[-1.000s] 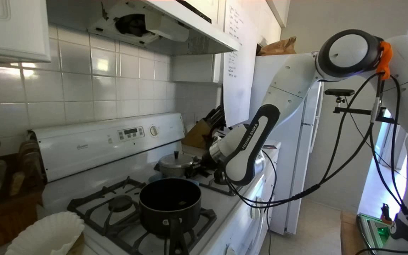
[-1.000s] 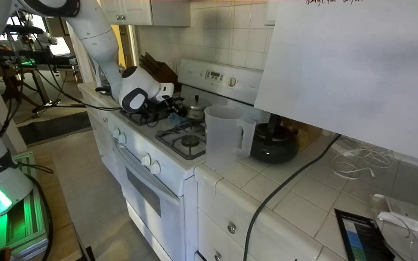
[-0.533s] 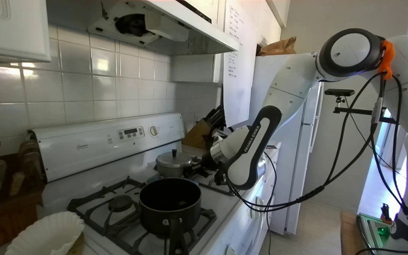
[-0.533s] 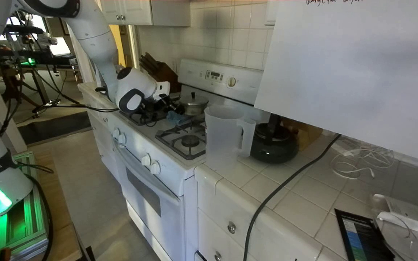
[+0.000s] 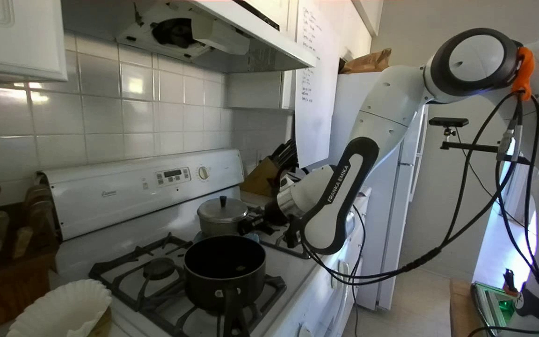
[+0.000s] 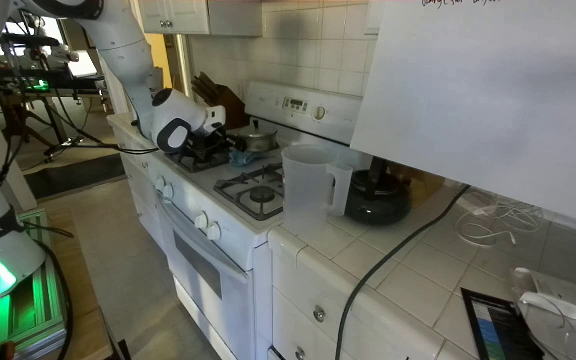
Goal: Move the silver pot to the top left stove plate
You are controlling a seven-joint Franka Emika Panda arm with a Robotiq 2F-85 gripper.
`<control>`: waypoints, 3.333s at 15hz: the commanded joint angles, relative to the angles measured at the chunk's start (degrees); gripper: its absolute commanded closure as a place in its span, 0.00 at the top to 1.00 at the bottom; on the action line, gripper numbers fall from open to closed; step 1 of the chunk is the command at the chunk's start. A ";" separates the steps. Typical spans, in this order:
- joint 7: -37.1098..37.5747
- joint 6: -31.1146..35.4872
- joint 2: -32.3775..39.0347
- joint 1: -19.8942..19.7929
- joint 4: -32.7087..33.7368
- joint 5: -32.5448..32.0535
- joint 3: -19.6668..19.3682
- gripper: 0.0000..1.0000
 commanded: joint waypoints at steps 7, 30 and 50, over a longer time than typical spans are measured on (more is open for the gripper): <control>-0.29 -2.57 -6.35 -0.39 -2.26 -0.28 -0.06 0.11; -6.02 -5.57 -1.37 -4.22 7.62 -13.92 5.44 0.11; -3.86 -32.40 4.26 -29.02 14.98 -34.58 26.61 0.11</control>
